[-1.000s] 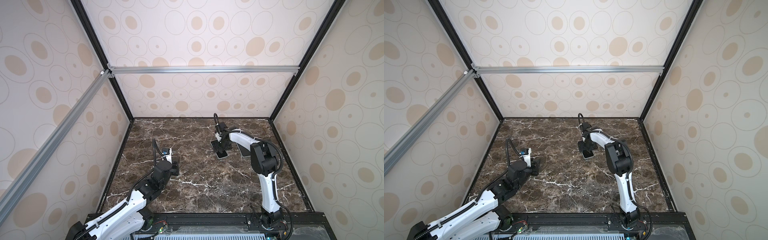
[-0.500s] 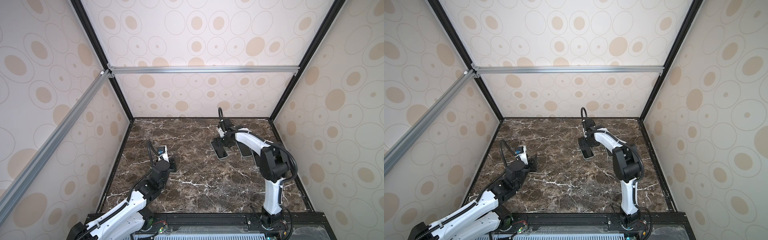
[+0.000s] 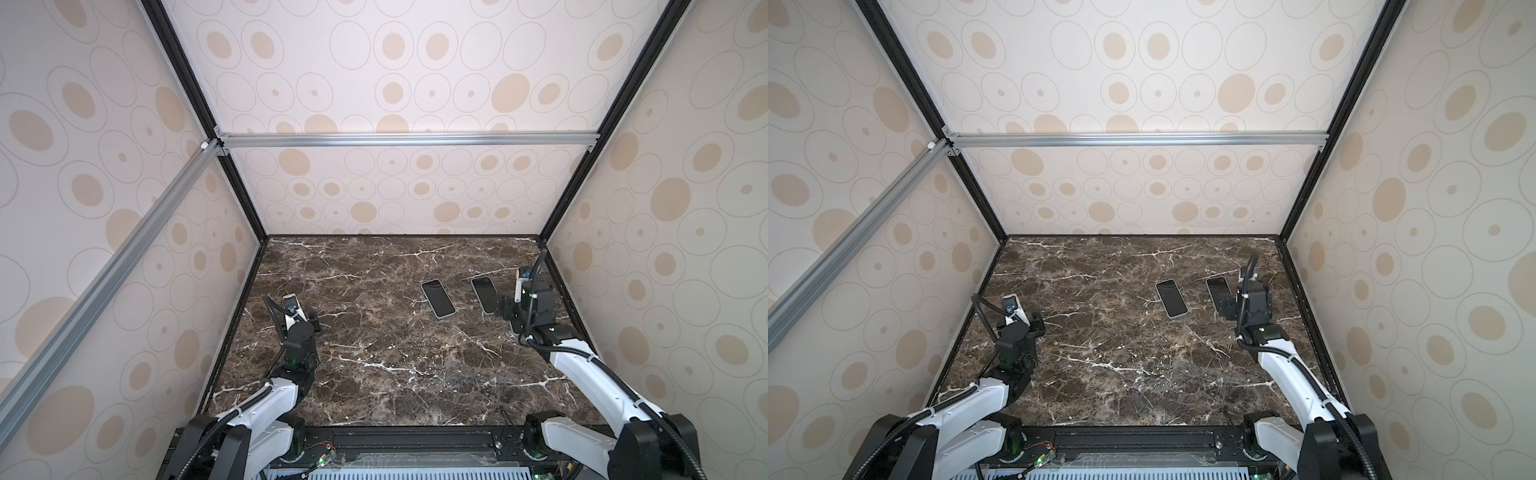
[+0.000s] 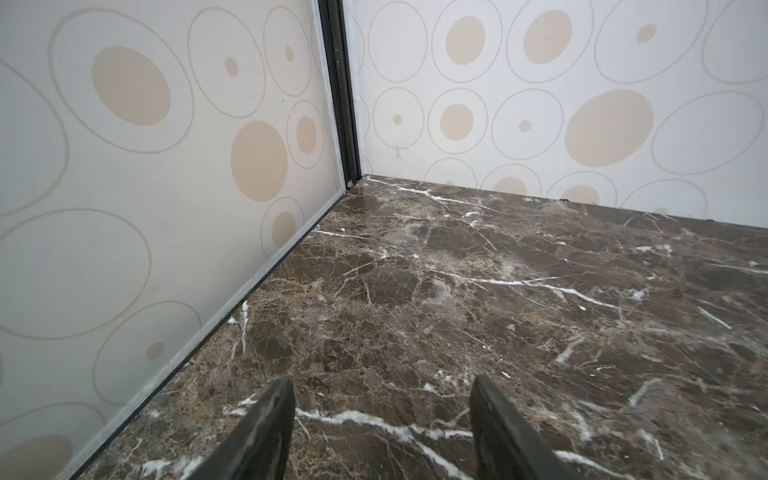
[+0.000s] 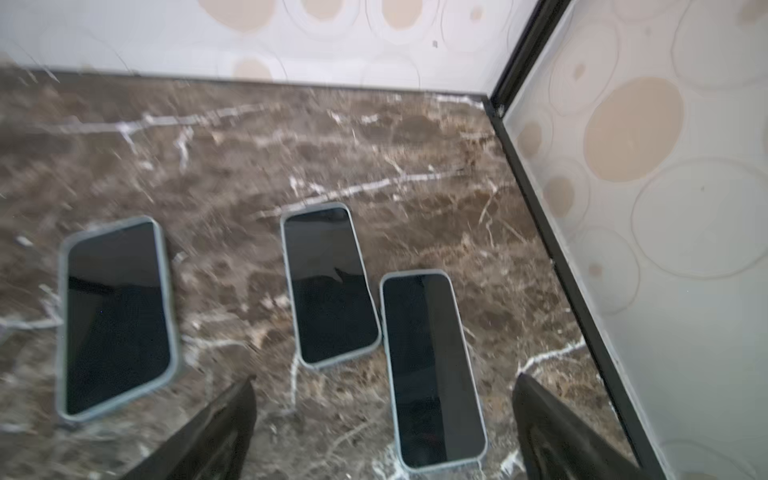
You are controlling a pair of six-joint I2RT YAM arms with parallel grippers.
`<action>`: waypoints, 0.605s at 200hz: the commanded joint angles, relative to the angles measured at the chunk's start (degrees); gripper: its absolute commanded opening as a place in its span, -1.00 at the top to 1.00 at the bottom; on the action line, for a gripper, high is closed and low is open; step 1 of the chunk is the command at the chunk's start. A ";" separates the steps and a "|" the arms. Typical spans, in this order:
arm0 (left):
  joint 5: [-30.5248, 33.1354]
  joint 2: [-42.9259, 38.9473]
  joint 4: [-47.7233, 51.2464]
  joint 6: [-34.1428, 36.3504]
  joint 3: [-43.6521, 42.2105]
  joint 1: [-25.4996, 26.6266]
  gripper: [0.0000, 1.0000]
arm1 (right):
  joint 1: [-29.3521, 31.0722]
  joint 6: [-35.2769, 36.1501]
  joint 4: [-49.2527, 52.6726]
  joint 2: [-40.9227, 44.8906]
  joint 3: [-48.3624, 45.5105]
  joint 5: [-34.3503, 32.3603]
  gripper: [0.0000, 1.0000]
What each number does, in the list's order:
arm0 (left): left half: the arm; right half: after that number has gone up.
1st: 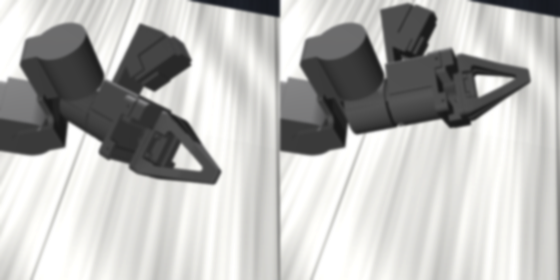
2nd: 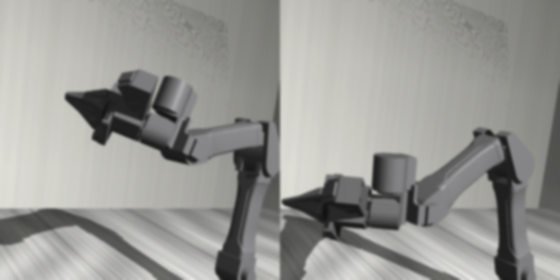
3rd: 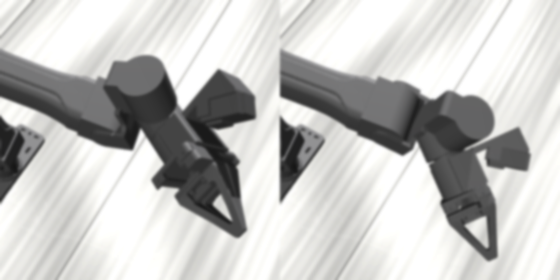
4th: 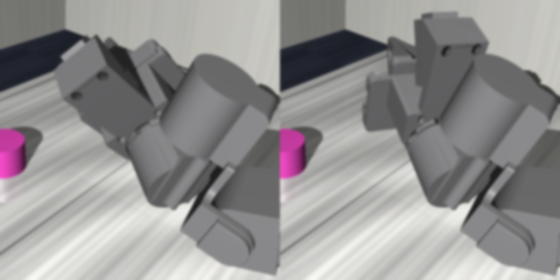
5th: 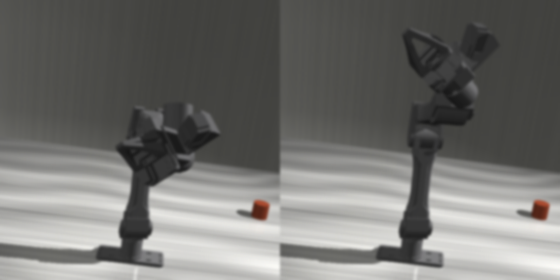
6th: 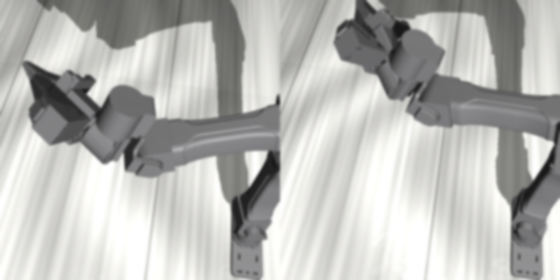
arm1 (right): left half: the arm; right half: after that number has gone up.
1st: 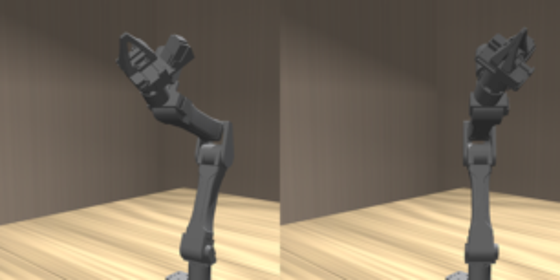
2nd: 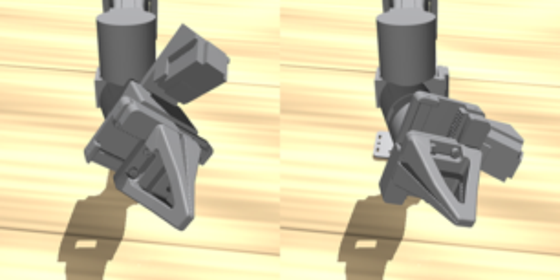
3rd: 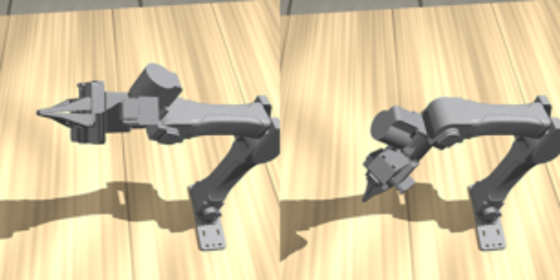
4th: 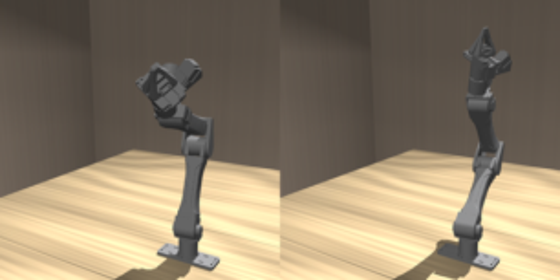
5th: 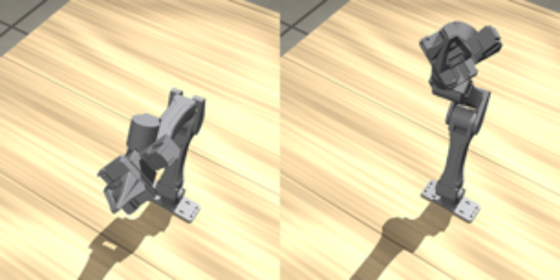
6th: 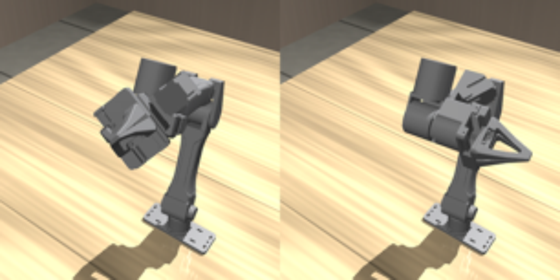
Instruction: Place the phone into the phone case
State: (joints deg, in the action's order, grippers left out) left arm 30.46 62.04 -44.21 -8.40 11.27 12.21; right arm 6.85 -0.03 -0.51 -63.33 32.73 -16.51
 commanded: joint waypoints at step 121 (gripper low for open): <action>-25.44 25.67 -47.89 9.44 -7.22 -8.90 -0.57 | -6.86 6.42 -37.88 -17.60 -8.40 35.22 -0.95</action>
State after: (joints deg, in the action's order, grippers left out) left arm 7.75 84.53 -83.88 -0.78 3.27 3.92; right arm 0.73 5.61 -30.52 -78.65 24.49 8.71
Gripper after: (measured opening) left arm 0.768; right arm 0.976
